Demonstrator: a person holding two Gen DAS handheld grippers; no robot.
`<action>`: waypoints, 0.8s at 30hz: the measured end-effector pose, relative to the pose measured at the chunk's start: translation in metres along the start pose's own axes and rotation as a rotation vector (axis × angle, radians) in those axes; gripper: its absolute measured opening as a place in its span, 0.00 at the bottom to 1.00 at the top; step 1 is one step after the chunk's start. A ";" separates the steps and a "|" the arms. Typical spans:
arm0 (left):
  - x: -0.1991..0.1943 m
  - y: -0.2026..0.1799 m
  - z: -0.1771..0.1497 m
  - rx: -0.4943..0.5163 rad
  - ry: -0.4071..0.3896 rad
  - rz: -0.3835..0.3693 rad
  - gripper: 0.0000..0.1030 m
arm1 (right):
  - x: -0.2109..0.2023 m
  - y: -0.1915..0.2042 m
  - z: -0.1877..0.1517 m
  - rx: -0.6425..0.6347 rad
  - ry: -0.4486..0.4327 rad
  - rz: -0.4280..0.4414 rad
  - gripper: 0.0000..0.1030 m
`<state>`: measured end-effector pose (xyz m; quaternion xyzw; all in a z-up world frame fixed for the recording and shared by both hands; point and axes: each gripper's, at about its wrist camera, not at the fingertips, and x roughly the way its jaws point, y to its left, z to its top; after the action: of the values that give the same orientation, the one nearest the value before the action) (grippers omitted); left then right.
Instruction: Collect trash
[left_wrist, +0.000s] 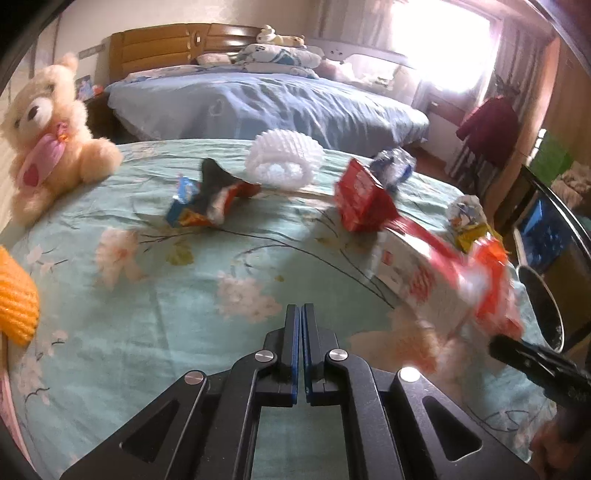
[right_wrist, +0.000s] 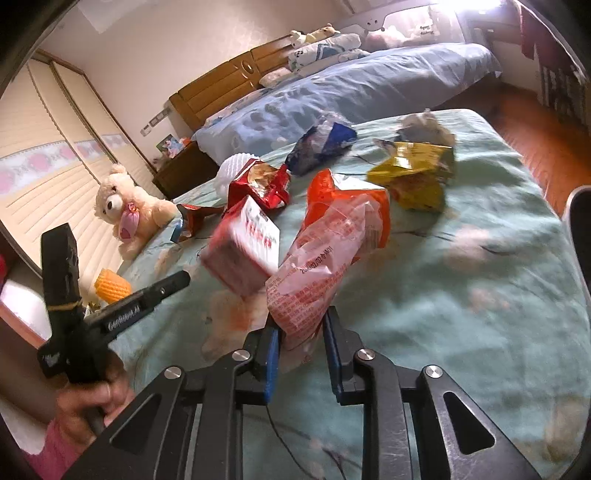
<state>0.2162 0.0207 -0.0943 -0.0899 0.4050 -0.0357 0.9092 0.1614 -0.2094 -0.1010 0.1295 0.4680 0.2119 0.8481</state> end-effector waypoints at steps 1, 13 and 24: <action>-0.001 0.003 0.001 -0.010 -0.001 -0.001 0.03 | -0.004 -0.002 -0.002 0.003 -0.001 -0.002 0.21; 0.026 0.039 0.049 -0.139 -0.057 0.111 0.57 | -0.022 -0.001 -0.015 -0.005 -0.011 -0.005 0.21; 0.078 0.037 0.077 -0.083 -0.001 0.155 0.17 | -0.023 0.005 -0.015 -0.013 -0.009 0.001 0.20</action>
<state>0.3251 0.0565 -0.1082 -0.0959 0.4113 0.0516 0.9050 0.1365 -0.2159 -0.0901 0.1252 0.4627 0.2148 0.8510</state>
